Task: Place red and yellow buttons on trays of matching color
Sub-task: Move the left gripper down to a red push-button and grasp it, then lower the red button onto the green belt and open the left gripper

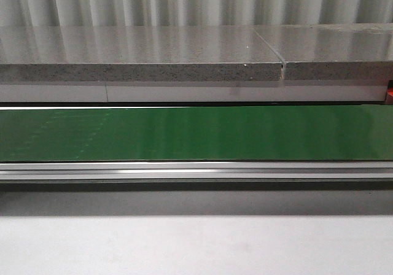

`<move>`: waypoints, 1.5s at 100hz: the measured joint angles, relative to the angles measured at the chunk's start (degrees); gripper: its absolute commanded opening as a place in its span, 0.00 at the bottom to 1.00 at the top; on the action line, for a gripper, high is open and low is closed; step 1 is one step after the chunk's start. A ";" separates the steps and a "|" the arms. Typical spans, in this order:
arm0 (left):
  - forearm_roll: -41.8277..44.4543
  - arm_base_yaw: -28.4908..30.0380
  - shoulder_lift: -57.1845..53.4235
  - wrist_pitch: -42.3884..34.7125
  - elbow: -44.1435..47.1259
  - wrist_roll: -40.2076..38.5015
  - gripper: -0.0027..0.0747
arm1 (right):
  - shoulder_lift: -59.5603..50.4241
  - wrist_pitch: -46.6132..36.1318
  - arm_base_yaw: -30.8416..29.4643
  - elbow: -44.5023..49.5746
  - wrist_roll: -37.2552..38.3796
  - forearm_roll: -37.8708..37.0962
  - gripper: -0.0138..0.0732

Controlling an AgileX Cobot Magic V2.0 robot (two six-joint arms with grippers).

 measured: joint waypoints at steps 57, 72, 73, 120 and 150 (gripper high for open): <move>0.00 0.00 12.13 -4.55 -3.73 0.34 0.79 | 0.00 0.00 0.00 0.00 0.00 0.00 0.02; 0.00 0.03 12.50 -5.25 -3.77 0.34 0.74 | 0.00 0.00 0.00 0.00 0.00 0.00 0.02; 0.00 0.03 12.50 -5.32 -3.77 0.34 0.74 | 0.00 0.00 0.00 0.00 0.00 0.00 0.02; -0.12 0.03 12.50 -4.58 -3.86 0.34 0.21 | 0.00 0.00 0.00 0.00 0.00 0.00 0.02; -0.50 -0.68 3.87 -0.38 -3.86 1.69 0.18 | 0.00 0.00 0.00 0.00 0.00 0.00 0.02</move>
